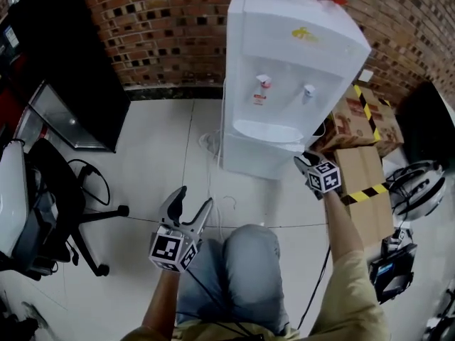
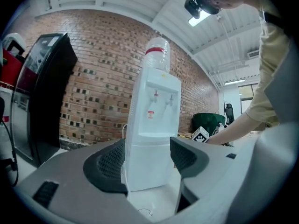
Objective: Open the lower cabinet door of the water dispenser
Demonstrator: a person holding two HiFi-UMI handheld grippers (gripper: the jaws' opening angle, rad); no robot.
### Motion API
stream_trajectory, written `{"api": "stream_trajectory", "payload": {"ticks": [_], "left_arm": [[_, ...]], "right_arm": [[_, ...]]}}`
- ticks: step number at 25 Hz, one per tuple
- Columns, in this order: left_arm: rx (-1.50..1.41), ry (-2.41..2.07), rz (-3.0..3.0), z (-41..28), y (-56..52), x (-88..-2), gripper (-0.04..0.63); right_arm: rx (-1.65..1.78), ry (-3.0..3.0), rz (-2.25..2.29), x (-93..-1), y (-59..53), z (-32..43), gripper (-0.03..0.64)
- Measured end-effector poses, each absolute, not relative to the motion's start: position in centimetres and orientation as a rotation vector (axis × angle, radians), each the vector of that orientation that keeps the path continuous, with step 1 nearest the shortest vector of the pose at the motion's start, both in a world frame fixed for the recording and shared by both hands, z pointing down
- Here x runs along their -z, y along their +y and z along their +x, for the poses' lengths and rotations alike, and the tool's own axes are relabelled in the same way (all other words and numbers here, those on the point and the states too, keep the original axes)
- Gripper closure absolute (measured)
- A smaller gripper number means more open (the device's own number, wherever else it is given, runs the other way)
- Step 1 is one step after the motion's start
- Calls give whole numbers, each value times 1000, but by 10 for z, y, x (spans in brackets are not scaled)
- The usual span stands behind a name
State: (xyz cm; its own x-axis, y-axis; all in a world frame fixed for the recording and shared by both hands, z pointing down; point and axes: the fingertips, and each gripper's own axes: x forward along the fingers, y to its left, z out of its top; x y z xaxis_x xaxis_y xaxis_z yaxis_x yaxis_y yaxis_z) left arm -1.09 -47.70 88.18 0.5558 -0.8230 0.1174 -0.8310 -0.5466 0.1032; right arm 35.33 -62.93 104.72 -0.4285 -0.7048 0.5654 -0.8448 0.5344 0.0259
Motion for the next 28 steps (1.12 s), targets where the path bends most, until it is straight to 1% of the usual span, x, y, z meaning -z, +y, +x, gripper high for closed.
{"api": "stream_trajectory", "payload": {"ticks": [5, 8, 12, 16, 20, 23, 28], "left_arm": [[-51, -1385, 2654, -9, -469, -882, 304], [-30, -1369, 2665, -11, -458, -882, 304], [-19, -1380, 2661, -26, -438, -885, 304], [-10, -1436, 2625, -54, -421, -886, 304], [-10, -1530, 2582, -85, -408, -885, 304], [-27, -1614, 2539, -112, -397, -886, 304], [-70, -1771, 2421, -160, -375, -892, 304]], "right_arm": [[-354, -2287, 1152, -1047, -571, 327, 483], [-332, -2336, 1045, -1045, -530, 297, 513], [-297, -2425, 923, -1043, -482, 243, 514], [-237, -2522, 725, -1046, -447, 172, 511], [-121, -2600, 438, -1043, -419, 77, 511], [-94, -2664, 225, -1050, -406, 12, 508], [-124, -2753, -38, -1053, -397, -58, 514]]}}
